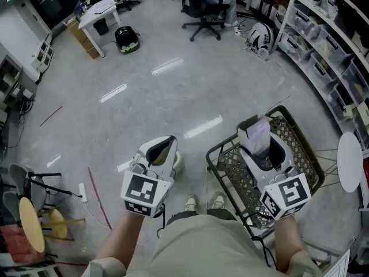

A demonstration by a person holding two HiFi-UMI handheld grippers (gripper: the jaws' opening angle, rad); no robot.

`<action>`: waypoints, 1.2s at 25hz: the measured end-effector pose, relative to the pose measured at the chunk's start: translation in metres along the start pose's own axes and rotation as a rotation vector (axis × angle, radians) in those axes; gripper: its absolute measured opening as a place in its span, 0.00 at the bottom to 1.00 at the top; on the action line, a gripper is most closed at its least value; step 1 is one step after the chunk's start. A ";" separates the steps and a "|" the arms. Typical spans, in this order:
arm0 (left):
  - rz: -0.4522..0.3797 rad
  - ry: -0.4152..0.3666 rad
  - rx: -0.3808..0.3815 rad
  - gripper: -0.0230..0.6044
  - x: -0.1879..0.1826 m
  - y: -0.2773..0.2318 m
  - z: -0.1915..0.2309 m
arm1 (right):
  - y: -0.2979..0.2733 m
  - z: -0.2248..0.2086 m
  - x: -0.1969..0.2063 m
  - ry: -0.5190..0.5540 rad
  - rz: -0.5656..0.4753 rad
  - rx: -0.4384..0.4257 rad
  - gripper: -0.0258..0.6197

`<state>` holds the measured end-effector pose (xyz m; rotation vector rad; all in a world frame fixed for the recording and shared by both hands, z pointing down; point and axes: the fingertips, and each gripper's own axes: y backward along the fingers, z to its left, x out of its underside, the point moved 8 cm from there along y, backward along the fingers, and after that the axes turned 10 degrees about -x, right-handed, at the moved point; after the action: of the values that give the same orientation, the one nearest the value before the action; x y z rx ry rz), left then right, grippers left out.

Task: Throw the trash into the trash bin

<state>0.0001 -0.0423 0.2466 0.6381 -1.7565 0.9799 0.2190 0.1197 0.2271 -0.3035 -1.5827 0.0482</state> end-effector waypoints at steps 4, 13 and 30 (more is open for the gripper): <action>0.017 0.022 -0.064 0.04 0.010 0.006 0.022 | -0.030 0.004 -0.003 0.007 0.031 -0.083 0.52; 0.109 0.097 -0.247 0.04 0.058 0.028 0.085 | -0.139 0.035 0.010 -0.001 0.114 -0.332 0.52; 0.362 0.314 -0.437 0.04 0.235 0.031 0.174 | -0.345 0.126 0.139 -0.106 0.447 -0.657 0.52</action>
<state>-0.1995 -0.1681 0.4215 -0.1125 -1.7503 0.8370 0.0381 -0.1615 0.4325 -1.1808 -1.5729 -0.1166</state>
